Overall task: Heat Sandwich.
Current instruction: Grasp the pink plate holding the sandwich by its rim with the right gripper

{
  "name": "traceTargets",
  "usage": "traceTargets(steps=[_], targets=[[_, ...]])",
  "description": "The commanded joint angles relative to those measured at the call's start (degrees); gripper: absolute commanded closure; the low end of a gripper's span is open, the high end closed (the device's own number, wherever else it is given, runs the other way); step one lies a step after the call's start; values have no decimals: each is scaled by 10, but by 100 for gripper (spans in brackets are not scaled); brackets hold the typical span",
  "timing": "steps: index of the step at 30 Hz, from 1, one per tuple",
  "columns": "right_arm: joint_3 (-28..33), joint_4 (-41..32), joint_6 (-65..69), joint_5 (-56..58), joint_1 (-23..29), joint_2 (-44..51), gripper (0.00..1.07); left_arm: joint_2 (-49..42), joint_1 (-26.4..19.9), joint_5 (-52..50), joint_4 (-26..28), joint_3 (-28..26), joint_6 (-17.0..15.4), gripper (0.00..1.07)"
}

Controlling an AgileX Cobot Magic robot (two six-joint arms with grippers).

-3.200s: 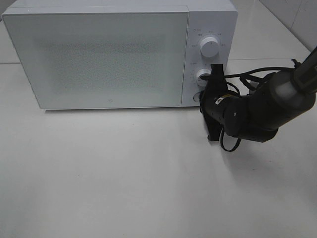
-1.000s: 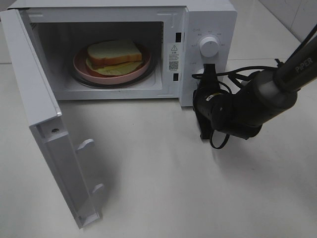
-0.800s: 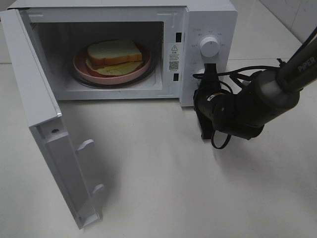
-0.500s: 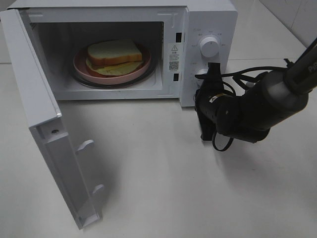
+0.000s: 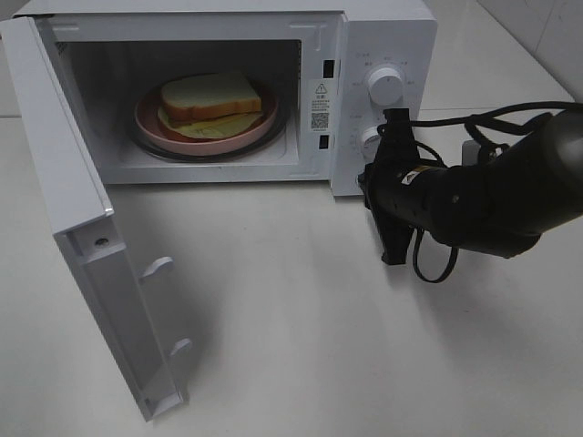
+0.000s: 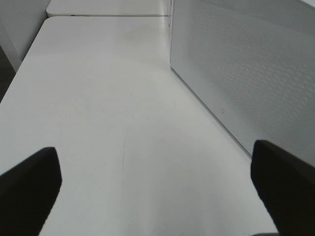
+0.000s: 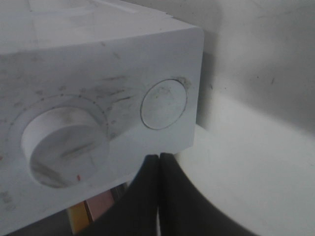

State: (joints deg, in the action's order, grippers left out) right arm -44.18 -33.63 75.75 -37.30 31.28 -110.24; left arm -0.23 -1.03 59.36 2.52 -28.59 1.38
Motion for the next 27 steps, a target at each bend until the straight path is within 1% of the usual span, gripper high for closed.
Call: traceTargets(steps=[1,3,6,7,8,10,11,12,15,16,18,20,21,23,24,25,27], targets=[[7,5,-52,31,1,36,106,-13,-2,-3,1,3,1,4],[7,5,-69,44,0,44,106,-13,-2,-3,1,3,1,4],[7,4,-145,103,-1,70,106,-13,-2,-3,1,3,1,4],[7,4,-145,103,-1,70,106,-13,-2,-3,1,3,1,4],[7,4,-195,139,-1,85,106,-13,-2,-3,1,3,1,4],[7,4,-250,176,-1,98,106,-13,-2,-3,1,3,1,4],[7,4,-311,215,-1,109,106,-13,-2,-3,1,3,1,4],[7,4,-311,215,-1,109,106,-13,-2,-3,1,3,1,4],[7,4,-392,265,-1,127,106,-13,-2,-3,1,3,1,4],[7,4,-392,265,-1,127,106,-13,-2,-3,1,3,1,4],[5,5,-467,308,-1,143,106,-13,-2,-3,1,3,1,4],[2,5,-489,321,-1,149,106,-13,-2,-3,1,3,1,4],[-8,11,-542,360,-1,155,105,-13,-2,-3,1,3,1,4],[-25,22,-586,413,-1,157,105,-13,-2,-3,1,3,1,4],[-42,28,-617,459,-1,157,105,-13,-2,-3,1,3,1,4],[-42,28,-617,459,-1,157,105,-13,-2,-3,1,3,1,4],[-58,35,-642,505,-1,157,104,-13,-2,-3,1,3,1,4]])
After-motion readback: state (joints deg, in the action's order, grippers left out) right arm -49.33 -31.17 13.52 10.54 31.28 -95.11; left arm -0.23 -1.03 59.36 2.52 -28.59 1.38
